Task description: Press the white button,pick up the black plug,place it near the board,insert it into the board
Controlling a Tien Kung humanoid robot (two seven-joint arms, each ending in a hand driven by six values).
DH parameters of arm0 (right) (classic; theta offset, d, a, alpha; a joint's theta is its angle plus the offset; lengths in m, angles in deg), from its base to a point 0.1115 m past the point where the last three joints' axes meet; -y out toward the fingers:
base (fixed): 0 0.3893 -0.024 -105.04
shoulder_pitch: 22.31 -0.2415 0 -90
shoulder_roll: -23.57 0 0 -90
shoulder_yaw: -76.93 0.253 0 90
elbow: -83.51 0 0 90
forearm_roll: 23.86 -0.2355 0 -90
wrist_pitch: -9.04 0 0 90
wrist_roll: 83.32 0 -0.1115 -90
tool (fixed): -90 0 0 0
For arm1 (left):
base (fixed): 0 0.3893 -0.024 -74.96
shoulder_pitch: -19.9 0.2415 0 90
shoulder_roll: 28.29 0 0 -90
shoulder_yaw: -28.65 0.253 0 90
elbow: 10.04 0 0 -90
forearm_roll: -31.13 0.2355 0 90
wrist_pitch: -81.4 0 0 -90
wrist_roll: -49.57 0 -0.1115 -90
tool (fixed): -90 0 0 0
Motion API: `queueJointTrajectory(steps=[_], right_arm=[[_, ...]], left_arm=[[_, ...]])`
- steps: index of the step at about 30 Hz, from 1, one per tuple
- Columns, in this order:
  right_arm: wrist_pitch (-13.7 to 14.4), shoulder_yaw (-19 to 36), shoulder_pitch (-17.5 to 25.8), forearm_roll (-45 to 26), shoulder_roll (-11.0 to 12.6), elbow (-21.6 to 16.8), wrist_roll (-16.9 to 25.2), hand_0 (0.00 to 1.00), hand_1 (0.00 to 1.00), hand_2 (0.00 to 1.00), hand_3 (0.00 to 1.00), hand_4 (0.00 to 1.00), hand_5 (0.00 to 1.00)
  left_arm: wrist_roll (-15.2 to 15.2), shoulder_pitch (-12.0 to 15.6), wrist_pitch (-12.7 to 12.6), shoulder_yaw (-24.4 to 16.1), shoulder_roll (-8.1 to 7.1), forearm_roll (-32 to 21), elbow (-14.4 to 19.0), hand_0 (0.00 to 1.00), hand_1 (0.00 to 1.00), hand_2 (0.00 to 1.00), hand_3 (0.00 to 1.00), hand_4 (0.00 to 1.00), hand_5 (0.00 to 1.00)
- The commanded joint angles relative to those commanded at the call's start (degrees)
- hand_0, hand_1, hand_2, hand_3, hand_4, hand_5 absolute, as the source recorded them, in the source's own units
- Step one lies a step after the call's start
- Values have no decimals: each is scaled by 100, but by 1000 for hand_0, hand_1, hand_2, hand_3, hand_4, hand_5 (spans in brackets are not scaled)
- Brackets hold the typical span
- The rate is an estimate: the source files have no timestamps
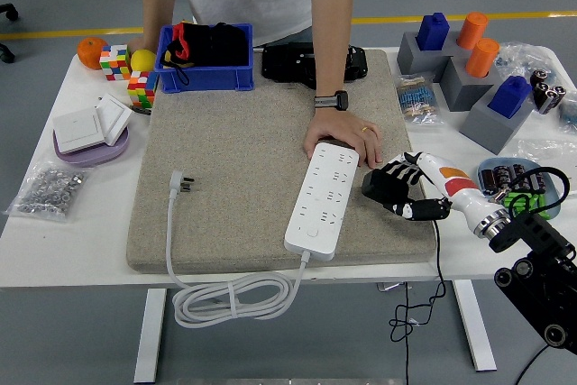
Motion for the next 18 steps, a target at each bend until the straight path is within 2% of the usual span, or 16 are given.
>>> queueJointTrajectory(steps=[4,9,12,18], right_arm=[[-62,79,-29,-168,24,-297,-76,405,314,368,527,745,2],[-139,-111,-69,-511,32,-591,-178,386,311,366,527,747,2],[-154,-274,-138,-592,-19,-579,-187,386,311,366,527,747,2],[-107,-514,-362,-643,-144,-277,-113,375,311,366,525,747,2]], left_arm=[[-3,-4,-2,-1,-6,1,0,741,719,694,765,684,289],[-8,-2,-2,8,0,-14,0,740,720,694,765,684,289],[-6,-1,0,14,3,-16,0,740,720,694,765,684,289],[-4,-11,-4,3,-4,-12,0,741,720,694,764,684,289]])
